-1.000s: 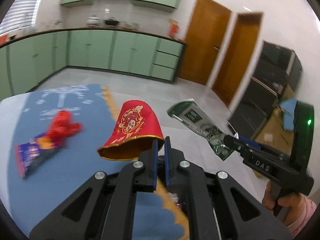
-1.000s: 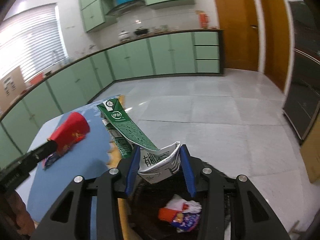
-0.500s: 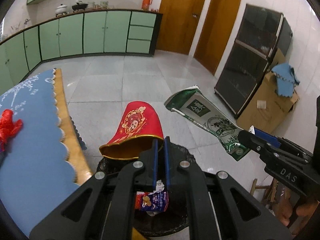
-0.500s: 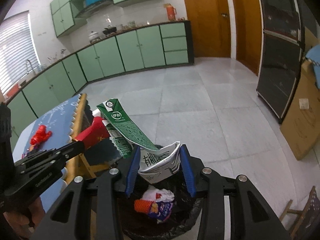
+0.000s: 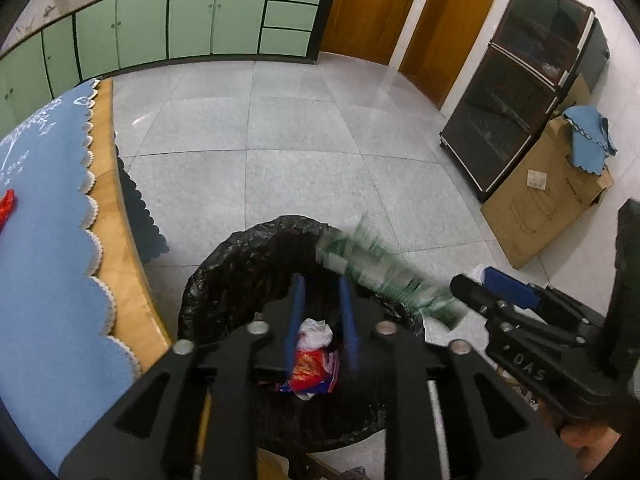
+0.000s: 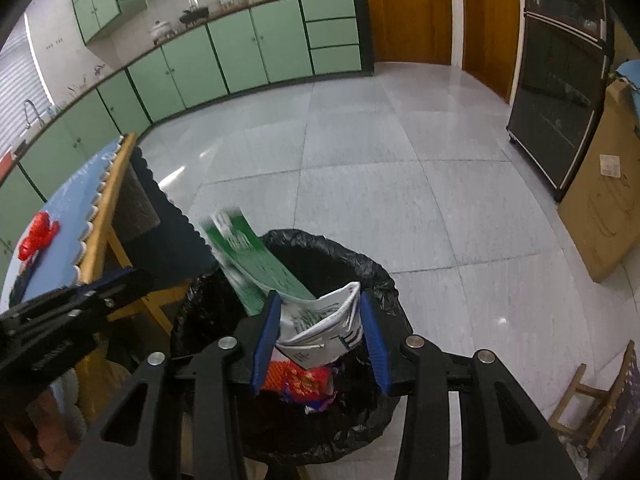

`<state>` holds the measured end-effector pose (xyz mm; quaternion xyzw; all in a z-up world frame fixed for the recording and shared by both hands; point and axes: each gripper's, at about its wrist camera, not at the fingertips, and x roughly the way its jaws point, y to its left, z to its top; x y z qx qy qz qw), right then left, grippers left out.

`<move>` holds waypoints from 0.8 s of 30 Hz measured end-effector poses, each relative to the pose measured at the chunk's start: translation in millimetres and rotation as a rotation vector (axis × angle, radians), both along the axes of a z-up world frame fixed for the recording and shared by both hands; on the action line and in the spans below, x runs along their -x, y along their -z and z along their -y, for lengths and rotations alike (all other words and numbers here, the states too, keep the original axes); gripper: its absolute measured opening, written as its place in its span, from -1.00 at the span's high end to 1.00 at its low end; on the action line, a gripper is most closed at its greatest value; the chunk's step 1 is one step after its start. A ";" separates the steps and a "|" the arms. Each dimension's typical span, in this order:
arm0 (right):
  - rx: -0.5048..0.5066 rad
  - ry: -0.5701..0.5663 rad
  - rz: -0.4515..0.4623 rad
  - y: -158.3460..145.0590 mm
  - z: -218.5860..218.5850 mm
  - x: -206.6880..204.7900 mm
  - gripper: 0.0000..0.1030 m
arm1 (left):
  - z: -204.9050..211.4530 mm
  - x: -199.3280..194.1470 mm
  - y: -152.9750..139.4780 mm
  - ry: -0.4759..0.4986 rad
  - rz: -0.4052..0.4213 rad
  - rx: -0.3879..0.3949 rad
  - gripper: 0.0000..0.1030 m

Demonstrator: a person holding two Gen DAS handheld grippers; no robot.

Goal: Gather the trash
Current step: 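Carry the cup and carton over the bin and open both grippers, then grasp the red plastic bag with the right gripper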

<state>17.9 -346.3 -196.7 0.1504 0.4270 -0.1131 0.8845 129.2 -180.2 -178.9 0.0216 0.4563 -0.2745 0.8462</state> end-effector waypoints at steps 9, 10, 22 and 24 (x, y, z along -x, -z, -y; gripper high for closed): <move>0.015 -0.013 0.047 -20.7 -5.6 2.8 -0.37 | -33.5 4.3 -28.8 -0.095 0.050 0.042 0.28; 0.017 -0.021 0.057 -24.7 -8.4 1.5 -0.40 | -43.8 6.7 -35.7 -0.118 0.073 0.045 0.25; 0.026 -0.256 0.248 -86.6 -105.8 -36.8 -0.62 | -179.0 21.8 -88.8 -0.481 0.245 0.013 0.07; 0.021 -0.312 0.267 -92.0 -129.8 -46.6 -0.62 | -199.6 21.2 -91.9 -0.527 0.247 0.001 0.07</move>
